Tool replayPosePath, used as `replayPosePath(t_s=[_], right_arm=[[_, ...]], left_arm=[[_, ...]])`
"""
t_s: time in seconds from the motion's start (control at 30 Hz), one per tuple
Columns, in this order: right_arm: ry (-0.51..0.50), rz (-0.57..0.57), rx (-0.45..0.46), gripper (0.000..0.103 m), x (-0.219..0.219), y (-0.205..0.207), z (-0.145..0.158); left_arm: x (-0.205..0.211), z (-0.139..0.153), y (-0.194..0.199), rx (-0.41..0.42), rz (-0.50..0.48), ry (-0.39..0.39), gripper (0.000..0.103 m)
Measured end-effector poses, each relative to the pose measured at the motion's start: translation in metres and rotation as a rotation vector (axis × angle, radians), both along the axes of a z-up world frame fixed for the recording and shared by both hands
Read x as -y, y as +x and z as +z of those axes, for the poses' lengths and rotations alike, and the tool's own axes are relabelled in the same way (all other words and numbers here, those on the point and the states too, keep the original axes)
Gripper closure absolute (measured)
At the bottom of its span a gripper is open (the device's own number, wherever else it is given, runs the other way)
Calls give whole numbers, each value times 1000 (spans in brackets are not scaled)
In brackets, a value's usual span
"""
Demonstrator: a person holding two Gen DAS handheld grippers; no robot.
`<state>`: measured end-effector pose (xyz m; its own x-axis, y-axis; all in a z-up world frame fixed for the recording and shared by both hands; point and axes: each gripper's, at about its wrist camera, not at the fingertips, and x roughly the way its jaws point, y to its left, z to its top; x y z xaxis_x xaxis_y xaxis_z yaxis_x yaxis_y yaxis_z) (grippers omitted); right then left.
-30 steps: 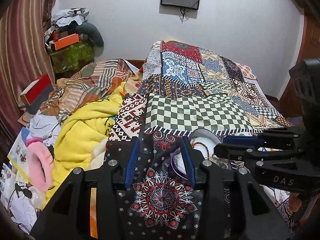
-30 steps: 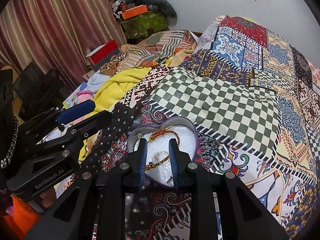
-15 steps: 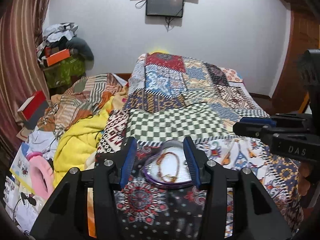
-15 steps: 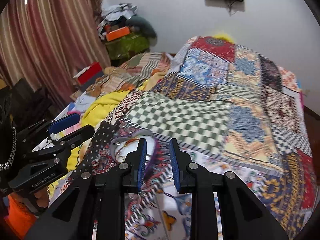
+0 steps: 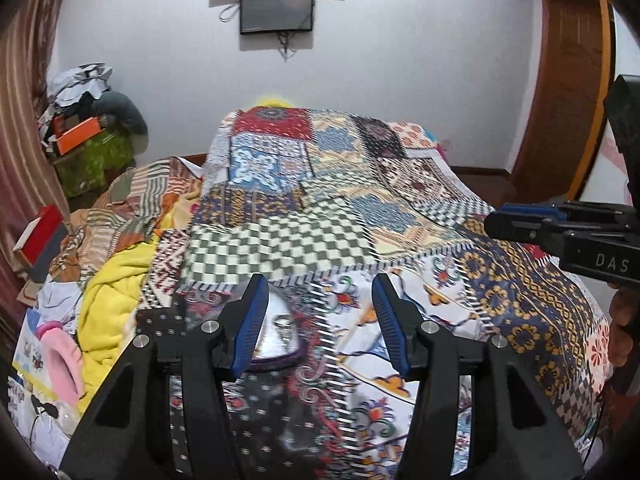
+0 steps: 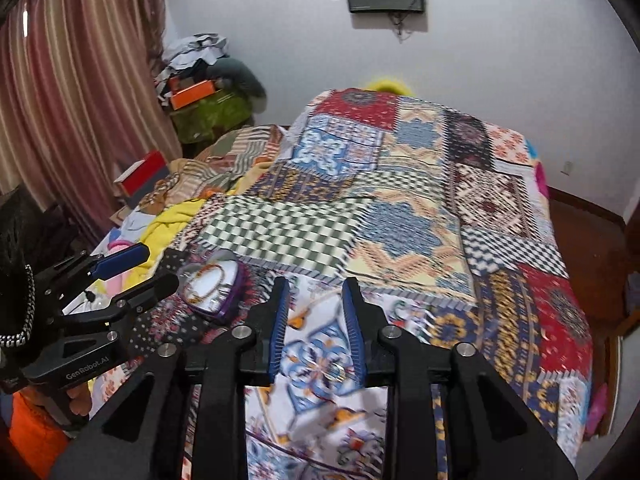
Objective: Organize jewelry
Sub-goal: 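Move the right tool down to the blue-stone ring on the quilt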
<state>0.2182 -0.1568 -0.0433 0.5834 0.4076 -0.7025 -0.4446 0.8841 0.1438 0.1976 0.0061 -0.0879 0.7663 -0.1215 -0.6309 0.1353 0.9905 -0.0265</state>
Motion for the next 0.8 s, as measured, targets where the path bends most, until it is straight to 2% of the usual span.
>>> replayPosePath(t_s=[0.2, 0.4, 0.8], right_arm=[[-11, -44, -19, 74, 26, -3, -10], [-26, -55, -86, 74, 37, -4, -34], [-44, 8, -303, 74, 17, 1, -110]], left_arm=[[30, -18, 5, -60, -54, -5, 50], [41, -42, 12, -127, -70, -26, 50], [31, -94, 20, -263, -72, -57, 50]])
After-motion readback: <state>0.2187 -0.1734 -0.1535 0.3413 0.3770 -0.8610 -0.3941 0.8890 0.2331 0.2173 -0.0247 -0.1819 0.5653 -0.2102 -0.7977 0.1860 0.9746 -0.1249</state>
